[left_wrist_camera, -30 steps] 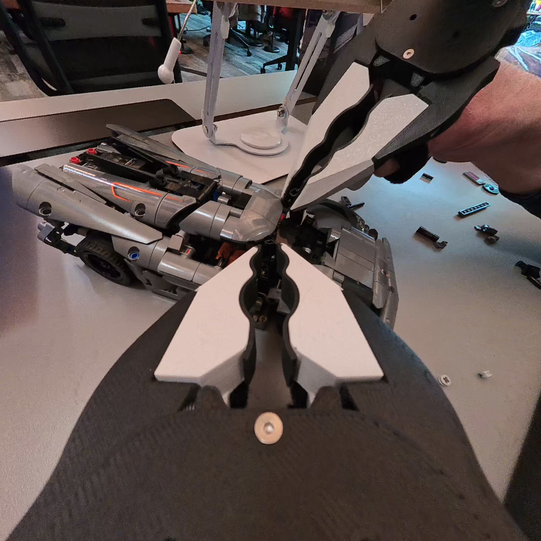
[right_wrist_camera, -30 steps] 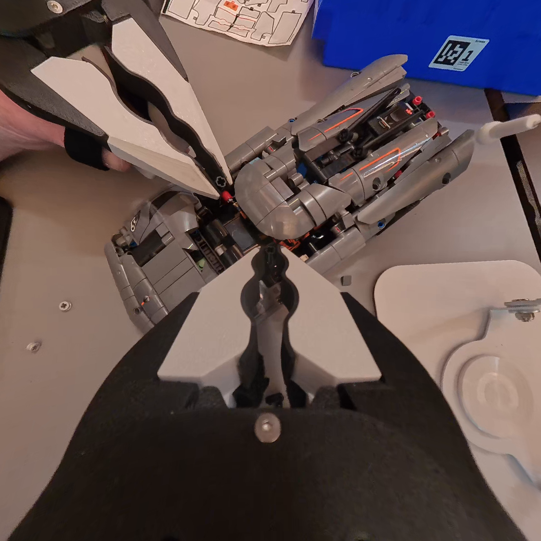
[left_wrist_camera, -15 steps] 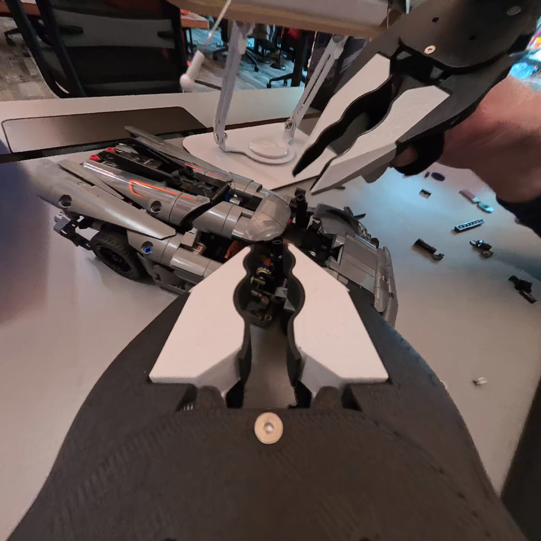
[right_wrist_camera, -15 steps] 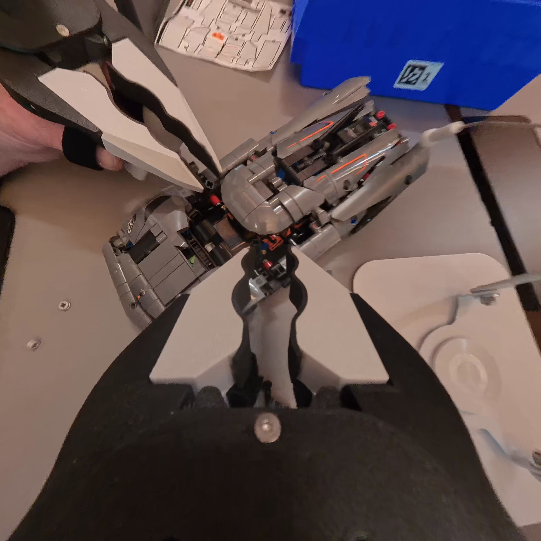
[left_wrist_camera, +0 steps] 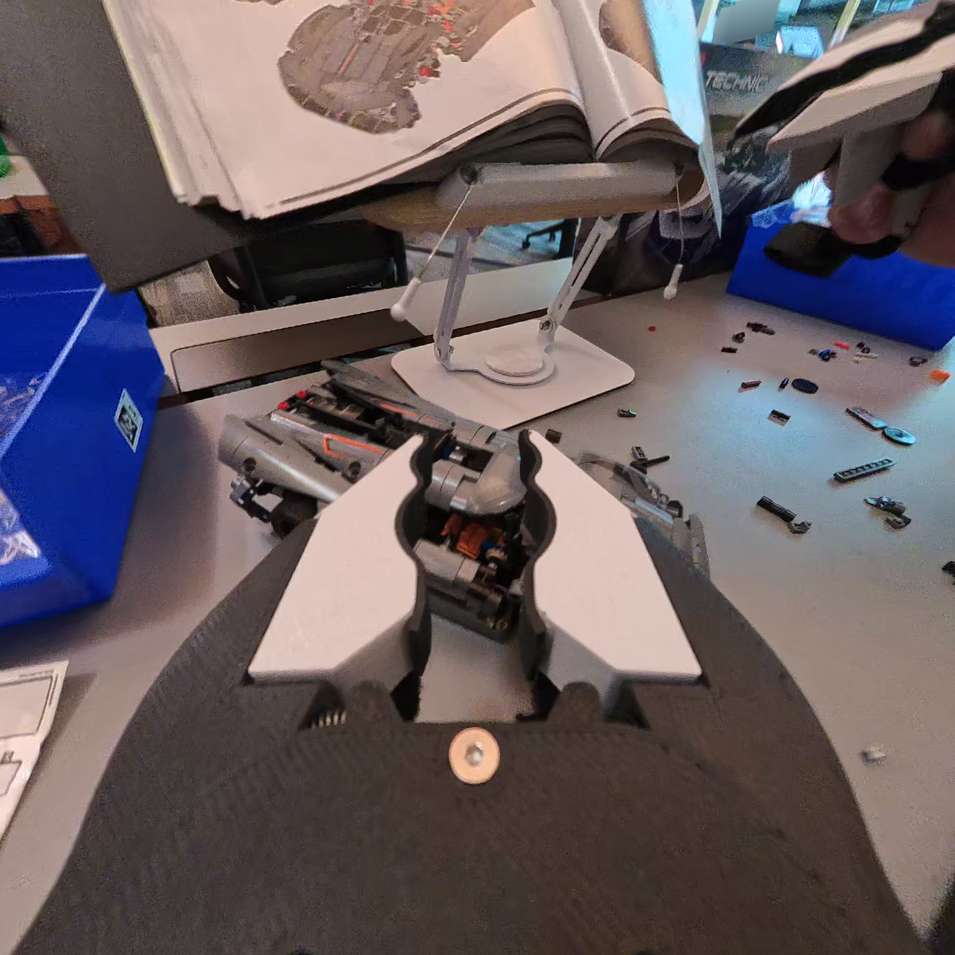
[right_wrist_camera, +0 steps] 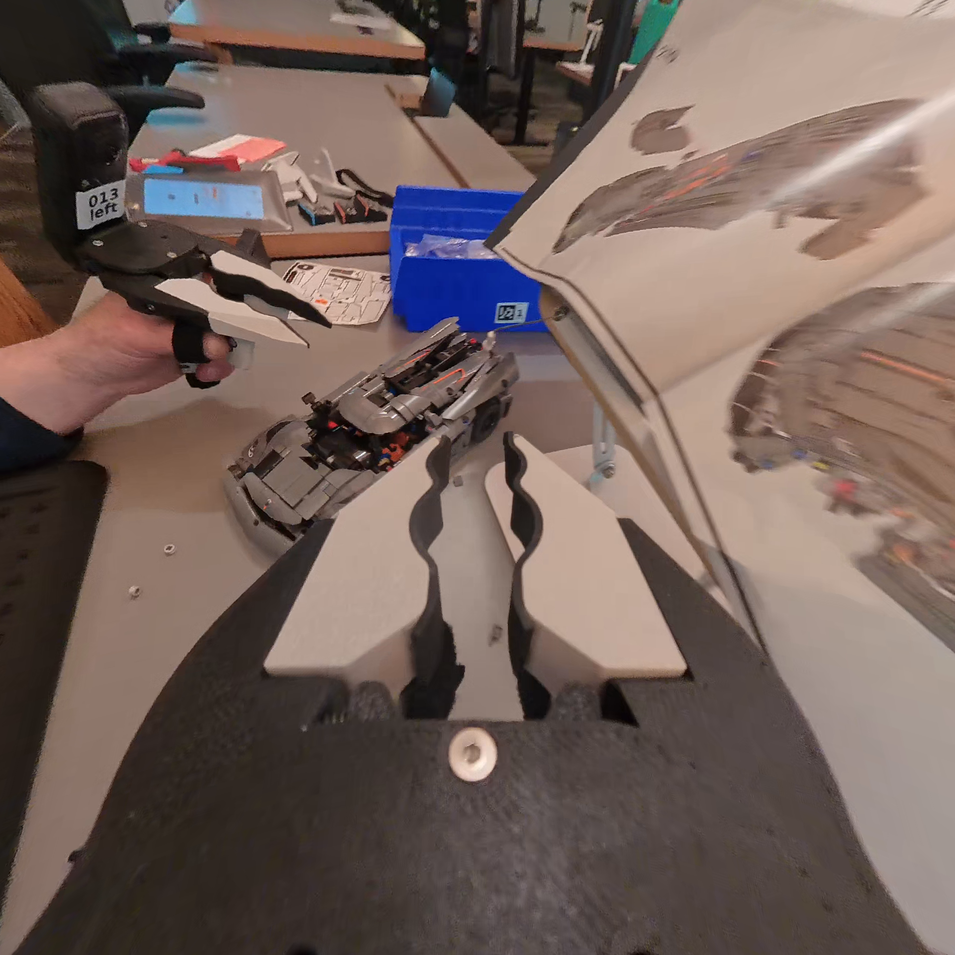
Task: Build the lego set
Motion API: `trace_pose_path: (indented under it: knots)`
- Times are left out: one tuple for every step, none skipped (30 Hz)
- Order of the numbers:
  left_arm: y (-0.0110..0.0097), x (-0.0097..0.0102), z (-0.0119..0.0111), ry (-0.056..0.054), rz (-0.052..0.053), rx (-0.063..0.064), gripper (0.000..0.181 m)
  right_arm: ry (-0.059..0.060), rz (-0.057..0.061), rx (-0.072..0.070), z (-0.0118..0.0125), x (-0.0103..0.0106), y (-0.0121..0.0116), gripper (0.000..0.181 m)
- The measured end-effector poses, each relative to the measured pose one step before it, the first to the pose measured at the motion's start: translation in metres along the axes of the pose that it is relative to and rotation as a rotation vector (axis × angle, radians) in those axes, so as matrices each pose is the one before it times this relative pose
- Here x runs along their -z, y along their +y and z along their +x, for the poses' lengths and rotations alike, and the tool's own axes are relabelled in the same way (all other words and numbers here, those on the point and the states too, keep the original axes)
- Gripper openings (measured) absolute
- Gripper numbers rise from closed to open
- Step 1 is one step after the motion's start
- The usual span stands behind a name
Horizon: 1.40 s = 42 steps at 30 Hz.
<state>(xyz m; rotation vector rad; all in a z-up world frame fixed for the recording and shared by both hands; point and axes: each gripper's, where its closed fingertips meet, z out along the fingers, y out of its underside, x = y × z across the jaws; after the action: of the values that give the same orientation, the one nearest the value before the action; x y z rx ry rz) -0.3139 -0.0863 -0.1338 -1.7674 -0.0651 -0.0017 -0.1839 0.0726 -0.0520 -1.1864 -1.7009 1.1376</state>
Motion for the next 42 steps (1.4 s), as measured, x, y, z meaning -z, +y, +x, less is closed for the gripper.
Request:
trace_pose_path:
  knots:
    - [-0.00513,-0.00421,0.00520,0.0036,-0.0186,-0.0217,0.033,0.0171,0.0196,-0.0080,0.00601,0.01015,-0.00294,0.019]
    - [-0.00718,-0.00481,0.00582,0.0029,-0.0151,-0.0350,0.035,0.0142,0.0274,-0.0095,0.00567,0.00963,-0.00428,0.019]
    - [-0.00907,-0.00557,0.00561,-0.0004,-0.0158,-0.0465,0.036,0.0131,0.0290,-0.0104,0.00562,0.00890,-0.00481,0.019]
    - [-0.01086,-0.00619,0.00476,-0.0045,-0.0157,-0.0477,0.038,0.0168,0.0251,-0.0098,0.00626,0.00811,-0.00413,0.019]
    - [-0.01394,-0.00636,0.00441,-0.0036,-0.0056,-0.0461,0.040,0.0187,0.0194,-0.0074,0.00649,0.00711,-0.00280,0.018]
    - [-0.01649,-0.00664,0.00482,0.0021,0.0064,-0.0428,0.040,0.0212,0.0150,-0.0059,0.00695,0.00600,-0.00153,0.018]
    - [-0.01742,-0.00740,0.00527,0.0078,0.0121,-0.0403,0.041,0.0237,0.0112,-0.0046,0.00733,0.00482,0.00005,0.018]
    - [-0.01654,-0.00882,0.00543,0.0112,0.0088,-0.0402,0.042,0.0231,0.0064,-0.0034,0.00740,0.00346,0.00157,0.018]
    - [-0.01464,-0.01015,0.00413,0.0053,0.0027,-0.0402,0.042,0.0224,0.0022,-0.0057,0.00734,0.00236,0.00274,0.018]
    - [-0.01320,-0.01115,0.00310,0.0003,0.0028,-0.0378,0.043,0.0221,0.0025,-0.0101,0.00730,0.00161,0.00300,0.019]
    - [-0.01223,-0.01180,0.00332,0.0048,0.0054,-0.0339,0.045,0.0175,0.0077,-0.0131,0.00632,0.00097,0.00248,0.020]
    - [-0.01024,-0.01204,0.00311,0.0085,-0.0004,-0.0314,0.046,0.0088,0.0116,-0.0130,0.00429,0.00027,0.00185,0.021]
    - [-0.00877,-0.01124,0.00160,0.0028,-0.0044,-0.0280,0.048,0.0029,0.0083,-0.0099,0.00280,-0.00062,0.00197,0.022]
    - [-0.00795,-0.01016,0.00058,-0.0002,-0.0030,-0.0245,0.049,0.0017,-0.0020,-0.0051,0.00226,-0.00137,0.00287,0.022]
    - [-0.00658,-0.00921,0.00006,-0.0010,-0.0053,-0.0182,0.051,0.0017,-0.0092,0.0000,0.00198,-0.00163,0.00325,0.023]
    - [-0.00628,-0.00845,0.00072,0.0069,-0.0020,-0.0112,0.053,0.0023,-0.0078,0.0041,0.00165,-0.00131,0.00247,0.023]
    - [-0.00629,-0.00821,0.00068,0.0063,0.0043,-0.0028,0.053,0.0041,-0.0020,0.0027,0.00146,-0.00069,0.00139,0.023]
    - [-0.00641,-0.00795,0.00101,0.0045,0.0096,-0.0083,0.054,0.0026,0.0037,-0.0015,0.00112,0.00005,0.00036,0.023]
    - [-0.00513,-0.00826,0.00108,-0.0029,0.0053,-0.0226,0.055,0.0016,0.0057,-0.0008,0.00111,0.00054,-0.00003,0.023]
    - [-0.00292,-0.00912,0.00250,0.0008,-0.0060,-0.0331,0.056,0.0066,0.0022,0.0012,0.00244,0.00122,0.00042,0.024]
    - [-0.00088,-0.00959,0.00390,0.0075,-0.0139,-0.0325,0.059,0.0132,0.0011,0.0001,0.00408,0.00188,0.00088,0.024]
    - [0.00044,-0.00972,0.00299,0.0004,-0.0187,-0.0259,0.061,0.0177,0.0065,-0.0053,0.00554,0.00277,0.00043,0.024]
    - [0.00325,-0.00938,0.00052,-0.0156,-0.0321,-0.0204,0.062,0.0181,0.0133,-0.0119,0.00630,0.00321,-0.00021,0.025]
    - [0.00399,-0.00908,0.00207,-0.0060,-0.0316,-0.0152,0.065,0.0171,0.0146,-0.0148,0.00676,0.00332,-0.00037,0.025]
    - [0.00398,-0.00838,0.00359,0.0051,-0.0254,-0.0079,0.069,0.0215,0.0107,-0.0137,0.00783,0.00330,0.00023,0.027]
    - [0.00535,-0.00769,0.00148,-0.0082,-0.0277,-0.0018,0.071,0.0281,0.0085,-0.0118,0.00888,0.00316,0.00060,0.029]
    - [0.00468,-0.00679,0.00019,-0.0173,-0.0210,-0.0055,0.072,0.0240,0.0082,-0.0109,0.00806,0.00264,0.00072,0.032]
    - [0.00213,-0.00506,0.00089,-0.0140,-0.0028,-0.0170,0.071,0.0183,0.0070,-0.0108,0.00685,0.00176,0.00066,0.035]
    - [0.00093,-0.00385,0.00131,-0.0080,0.0000,-0.0127,0.073,0.0224,0.0045,-0.0100,0.00670,0.00087,0.00070,0.041]
    - [-0.00074,-0.00273,0.00153,-0.0073,0.0043,-0.0072,0.075,0.0271,0.0030,-0.0059,0.00646,0.00040,0.00059,0.050]
    - [-0.00152,-0.00190,0.00349,0.0033,0.0079,-0.0102,0.075,0.0239,0.0010,0.0017,0.00505,0.00004,0.00069,0.057]
    - [-0.00196,-0.00138,0.00348,0.0022,0.0092,-0.0073,0.075,0.0205,-0.0037,0.0066,0.00373,-0.00004,0.00147,0.062]
    - [-0.00089,-0.00165,0.00286,-0.0010,0.0010,-0.0090,0.074,0.0235,-0.0116,0.0046,0.00392,-0.00018,0.00254,0.065]
    - [0.00190,-0.00240,0.00200,-0.0016,-0.0141,-0.0096,0.075,0.0254,-0.0159,-0.0011,0.00419,-0.00022,0.00329,0.068]
    - [0.00196,-0.00186,0.00106,-0.0033,-0.0109,-0.0002,0.074,0.0170,-0.0109,-0.0056,0.00317,-0.00038,0.00269,0.072]
    - [-0.00019,-0.00021,0.00092,-0.0027,0.0046,0.0050,0.073,0.0165,-0.0108,-0.0125,0.00362,-0.00055,0.00292,0.074]
    - [-0.00071,0.00074,0.00049,-0.0031,0.0067,0.0035,0.070,0.0276,-0.0149,-0.0192,0.00562,-0.00074,0.00387,0.076]
    - [0.00046,0.00064,0.00086,0.0026,-0.0019,-0.0001,0.071,0.0320,-0.0149,-0.0260,0.00662,-0.00092,0.00442,0.076]
    - [0.00116,0.00044,0.00005,-0.0007,-0.0062,0.0020,0.071,0.0125,-0.0158,-0.0344,0.00425,-0.00162,0.00503,0.076]
    - [0.00048,0.00035,0.00020,0.0010,-0.0013,0.0054,0.071,-0.0151,-0.0120,-0.0352,-0.00041,-0.00216,0.00428,0.075]
    - [-0.00008,-0.00017,0.00032,0.0015,0.0027,0.0035,0.071,-0.0252,-0.0087,-0.0244,-0.00310,-0.00238,0.00326,0.073]
    - [0.00055,-0.00074,0.00024,0.0012,0.0001,0.0018,0.071,-0.0124,-0.0122,-0.0065,-0.00264,-0.00254,0.00301,0.071]
